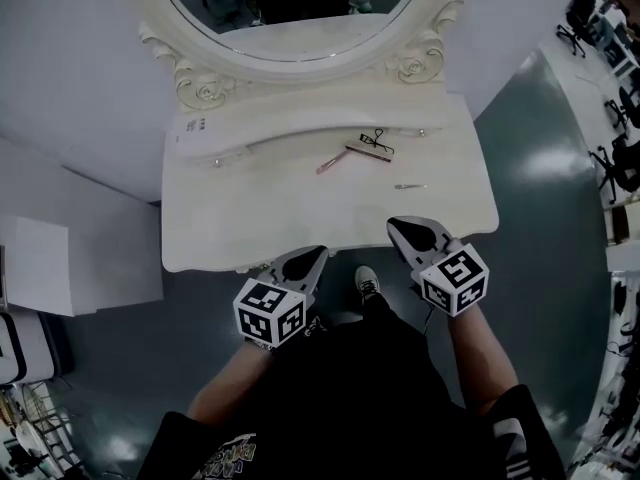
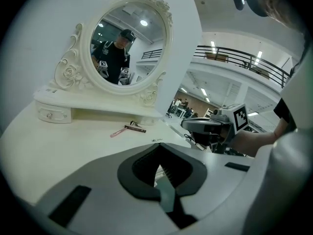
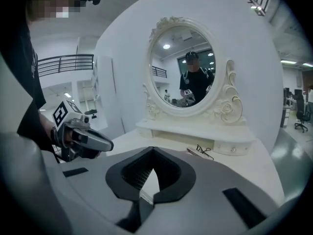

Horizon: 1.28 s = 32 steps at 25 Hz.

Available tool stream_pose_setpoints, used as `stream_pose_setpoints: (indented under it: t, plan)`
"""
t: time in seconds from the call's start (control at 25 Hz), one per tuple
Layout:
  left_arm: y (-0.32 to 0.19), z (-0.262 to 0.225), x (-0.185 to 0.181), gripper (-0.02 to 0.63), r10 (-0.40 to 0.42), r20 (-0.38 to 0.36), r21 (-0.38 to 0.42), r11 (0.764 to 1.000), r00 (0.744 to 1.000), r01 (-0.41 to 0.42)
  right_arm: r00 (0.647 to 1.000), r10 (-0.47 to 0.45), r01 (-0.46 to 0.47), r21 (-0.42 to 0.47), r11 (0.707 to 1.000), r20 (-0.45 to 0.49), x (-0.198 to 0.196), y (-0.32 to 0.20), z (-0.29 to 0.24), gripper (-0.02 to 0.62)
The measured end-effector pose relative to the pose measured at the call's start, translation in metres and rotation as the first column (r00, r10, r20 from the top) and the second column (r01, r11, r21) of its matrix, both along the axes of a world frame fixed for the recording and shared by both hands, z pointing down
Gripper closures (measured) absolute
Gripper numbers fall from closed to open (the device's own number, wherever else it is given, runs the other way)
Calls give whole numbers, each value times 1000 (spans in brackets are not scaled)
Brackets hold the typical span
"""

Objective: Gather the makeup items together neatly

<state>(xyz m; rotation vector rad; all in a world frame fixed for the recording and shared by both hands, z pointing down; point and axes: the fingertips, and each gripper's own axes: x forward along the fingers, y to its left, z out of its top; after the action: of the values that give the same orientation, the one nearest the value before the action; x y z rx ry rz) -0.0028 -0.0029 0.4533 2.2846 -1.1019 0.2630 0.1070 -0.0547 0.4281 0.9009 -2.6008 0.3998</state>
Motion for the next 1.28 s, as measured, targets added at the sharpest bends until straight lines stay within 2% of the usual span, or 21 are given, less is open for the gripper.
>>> stream_pose_setpoints:
  t: [0.4,0.6,0.88,1.28]
  plan:
    - [29,10,-21,598,62,-22,-14,998,998,-63,999,31,-30,-29,999,42,-48,61,0,566]
    - [39,13,-35,598,55,-29,-24,998,998,-55,999,26,-25,-44,999,33,-64,73,4,567]
    - [39,16,-46,598,24,-35,-33,999,999,-25,1000,4,-4,-32,999,11,-74,63,4,566]
    - [20,14,-38,598,-11,-33,-35,999,999,10,998,42,-42,-3,999,-36,-37,7,3,567]
